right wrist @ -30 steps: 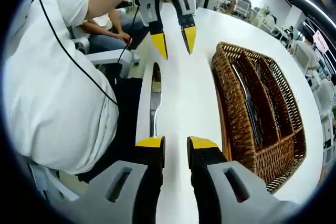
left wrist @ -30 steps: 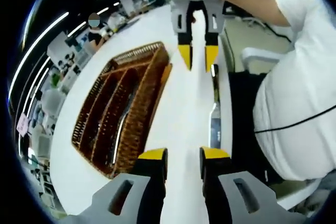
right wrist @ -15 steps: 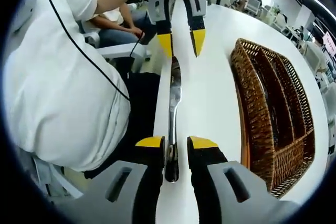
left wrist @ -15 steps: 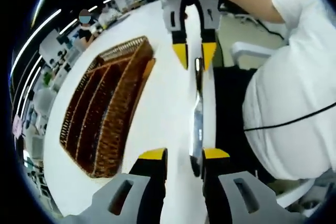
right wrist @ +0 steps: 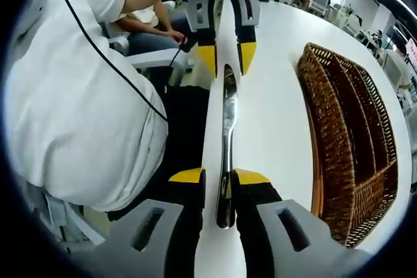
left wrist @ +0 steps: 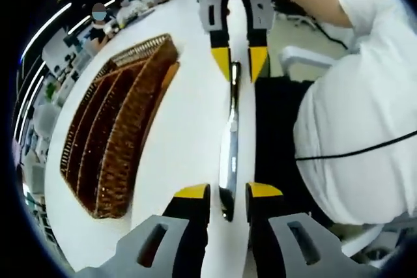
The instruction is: Arrange the knives, forks, and spoons in their matching storage slots by inserting each utensil handle-first until every utensil is classified and aligned in the correct compartment
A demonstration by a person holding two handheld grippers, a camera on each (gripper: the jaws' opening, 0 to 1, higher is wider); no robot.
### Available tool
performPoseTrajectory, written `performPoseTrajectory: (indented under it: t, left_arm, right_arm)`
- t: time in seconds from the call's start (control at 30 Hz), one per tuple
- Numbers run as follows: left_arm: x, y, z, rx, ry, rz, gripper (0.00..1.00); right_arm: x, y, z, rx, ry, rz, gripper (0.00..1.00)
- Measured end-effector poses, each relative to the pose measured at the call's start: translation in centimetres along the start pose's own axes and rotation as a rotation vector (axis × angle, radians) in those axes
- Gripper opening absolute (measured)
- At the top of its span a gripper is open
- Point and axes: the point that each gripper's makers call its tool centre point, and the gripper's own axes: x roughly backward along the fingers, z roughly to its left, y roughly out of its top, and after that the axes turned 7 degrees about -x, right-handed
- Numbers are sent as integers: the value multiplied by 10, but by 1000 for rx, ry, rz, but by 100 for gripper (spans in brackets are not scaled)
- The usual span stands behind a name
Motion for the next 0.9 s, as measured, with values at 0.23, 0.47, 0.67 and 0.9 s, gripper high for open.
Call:
performPoseTrajectory:
  t: [0.23,0.47,0.67,0.9]
  left_arm:
    - [-6,2,2,25,-25,-12,19]
    - [-14,4,4,23,-48,6,18]
    - [-16,7,3,49,-86,2,15]
    - [-17,7,2,57,-116,3,13]
  right_arm:
    - [-3,-5,0,-11,10,10,17]
    - [-5,-8,-2,-24,14,9,16]
    - [-6,-10,-1,-33,20,6,16]
    - [-6,-11,-1,-36,21,-1,16]
